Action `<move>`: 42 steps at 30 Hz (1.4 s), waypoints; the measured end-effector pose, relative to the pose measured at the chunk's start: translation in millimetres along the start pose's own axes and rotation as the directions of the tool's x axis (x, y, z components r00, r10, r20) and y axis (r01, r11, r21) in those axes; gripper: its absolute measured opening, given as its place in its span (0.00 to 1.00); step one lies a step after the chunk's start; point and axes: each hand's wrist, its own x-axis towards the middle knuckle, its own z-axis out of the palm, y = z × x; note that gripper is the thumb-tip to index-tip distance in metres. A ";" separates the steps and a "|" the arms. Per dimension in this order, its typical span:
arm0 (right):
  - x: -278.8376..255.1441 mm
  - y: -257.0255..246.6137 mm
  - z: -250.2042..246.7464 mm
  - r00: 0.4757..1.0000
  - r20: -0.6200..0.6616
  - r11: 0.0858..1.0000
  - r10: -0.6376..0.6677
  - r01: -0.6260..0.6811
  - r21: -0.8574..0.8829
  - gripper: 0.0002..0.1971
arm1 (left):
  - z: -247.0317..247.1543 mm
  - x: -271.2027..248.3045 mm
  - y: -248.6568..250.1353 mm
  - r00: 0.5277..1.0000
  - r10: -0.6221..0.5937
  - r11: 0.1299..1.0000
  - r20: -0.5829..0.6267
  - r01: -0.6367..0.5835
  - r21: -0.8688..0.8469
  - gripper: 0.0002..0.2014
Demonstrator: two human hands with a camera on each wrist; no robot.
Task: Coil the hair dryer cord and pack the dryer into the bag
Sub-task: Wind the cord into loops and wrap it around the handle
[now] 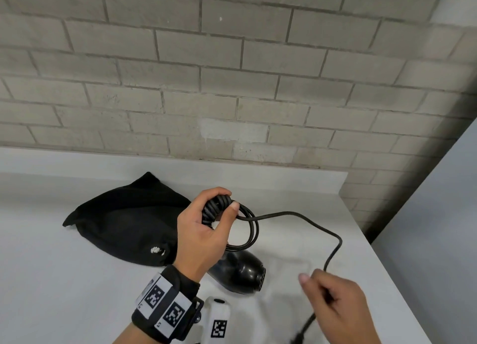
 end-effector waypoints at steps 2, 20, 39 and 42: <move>-7.9 18.9 9.9 0.997 0.068 0.974 0.043 -0.026 -0.226 0.20 | 0.5 0.5 0.3 1.000 0.000 1.000 0.000 0.000 0.003 0.12; 92.0 -68.1 7.2 0.879 -0.073 0.881 -0.472 0.473 0.009 0.03 | -4.0 -4.8 8.1 0.992 0.062 0.998 0.113 -0.061 -0.011 0.10; 93.4 -81.3 52.7 0.965 0.167 0.618 0.201 -0.257 0.743 0.13 | 1.3 -11.1 6.5 0.974 0.198 0.980 0.110 -0.194 -0.048 0.13; 83.4 -79.7 51.4 0.968 0.228 0.610 0.103 -0.242 0.754 0.17 | 2.2 -10.4 6.4 0.983 0.182 0.983 0.017 -0.182 0.013 0.09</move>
